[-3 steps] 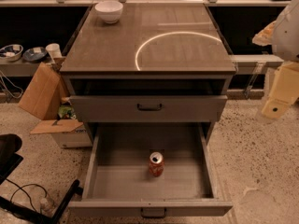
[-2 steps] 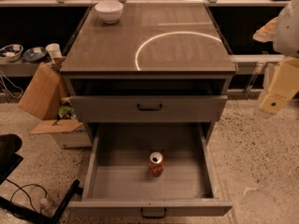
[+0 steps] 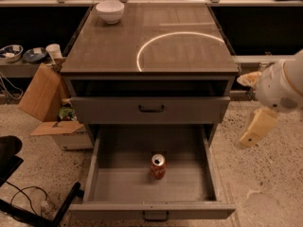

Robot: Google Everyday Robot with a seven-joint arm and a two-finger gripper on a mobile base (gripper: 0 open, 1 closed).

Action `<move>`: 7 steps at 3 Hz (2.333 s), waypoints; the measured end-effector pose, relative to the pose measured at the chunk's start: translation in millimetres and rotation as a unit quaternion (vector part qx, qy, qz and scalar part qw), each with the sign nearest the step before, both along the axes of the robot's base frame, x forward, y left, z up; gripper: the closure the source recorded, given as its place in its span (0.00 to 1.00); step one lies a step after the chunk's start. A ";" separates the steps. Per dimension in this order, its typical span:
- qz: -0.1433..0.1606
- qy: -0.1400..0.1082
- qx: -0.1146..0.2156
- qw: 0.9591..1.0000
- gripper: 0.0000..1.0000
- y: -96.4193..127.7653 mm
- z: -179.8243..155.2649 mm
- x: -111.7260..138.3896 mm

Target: Pick coke can from middle drawer and place on counter

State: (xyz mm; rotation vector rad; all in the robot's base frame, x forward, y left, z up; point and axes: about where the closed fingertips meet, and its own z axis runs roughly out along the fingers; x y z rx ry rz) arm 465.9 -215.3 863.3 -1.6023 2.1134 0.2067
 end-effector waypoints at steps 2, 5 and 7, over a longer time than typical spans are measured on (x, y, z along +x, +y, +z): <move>-0.046 -0.066 0.093 0.992 0.00 -17.5 -107.3 9.6; -0.019 -0.062 0.230 0.971 0.00 61.3 -194.6 54.0; 0.008 -0.035 0.308 0.951 0.00 142.7 -281.7 75.6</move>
Offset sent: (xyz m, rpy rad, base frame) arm 0.0120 -0.0354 -0.1565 0.2830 -0.2040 -0.1713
